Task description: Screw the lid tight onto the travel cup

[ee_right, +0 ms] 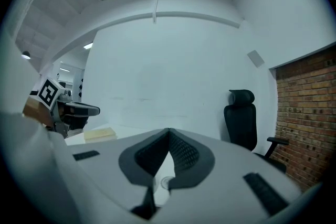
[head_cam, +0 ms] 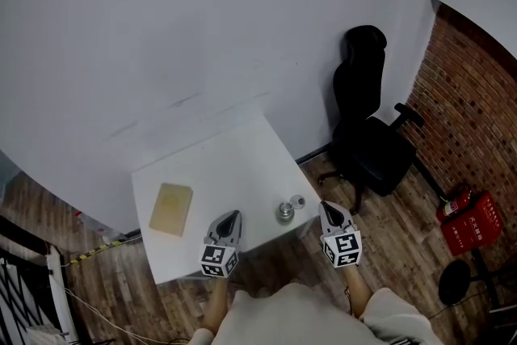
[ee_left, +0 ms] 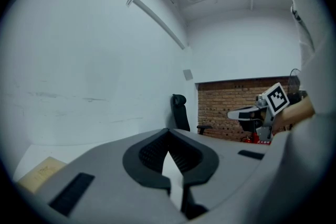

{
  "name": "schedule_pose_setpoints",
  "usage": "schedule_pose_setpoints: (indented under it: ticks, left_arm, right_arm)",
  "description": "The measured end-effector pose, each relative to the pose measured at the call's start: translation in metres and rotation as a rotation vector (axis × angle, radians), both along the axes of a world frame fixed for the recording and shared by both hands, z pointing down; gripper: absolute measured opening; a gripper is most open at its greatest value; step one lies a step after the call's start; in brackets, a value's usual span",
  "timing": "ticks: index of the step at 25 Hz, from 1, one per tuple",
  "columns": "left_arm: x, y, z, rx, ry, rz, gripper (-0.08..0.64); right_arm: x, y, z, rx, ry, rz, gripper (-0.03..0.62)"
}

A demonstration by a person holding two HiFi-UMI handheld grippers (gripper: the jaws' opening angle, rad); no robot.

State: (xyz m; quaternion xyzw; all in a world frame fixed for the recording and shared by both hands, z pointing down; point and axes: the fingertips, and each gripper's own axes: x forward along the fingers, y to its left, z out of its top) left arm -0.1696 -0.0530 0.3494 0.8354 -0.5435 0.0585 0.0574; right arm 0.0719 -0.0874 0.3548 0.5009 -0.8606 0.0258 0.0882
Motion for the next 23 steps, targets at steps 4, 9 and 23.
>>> schedule_pose_setpoints:
  ticks: [4, 9, 23]
  left_arm:
    - [0.002, -0.005, -0.003, 0.003, -0.002, 0.0, 0.008]
    - [0.002, -0.008, -0.003, 0.001, -0.005, 0.007, 0.008]
    - [0.005, -0.014, -0.005, 0.013, -0.013, 0.014, 0.008]
  right_arm:
    - [0.003, -0.004, -0.001, 0.0, -0.002, 0.007, -0.002]
    - [0.004, -0.008, -0.001, 0.001, 0.005, 0.016, -0.002]
    - [-0.001, -0.014, -0.001, 0.008, 0.005, 0.013, -0.002]
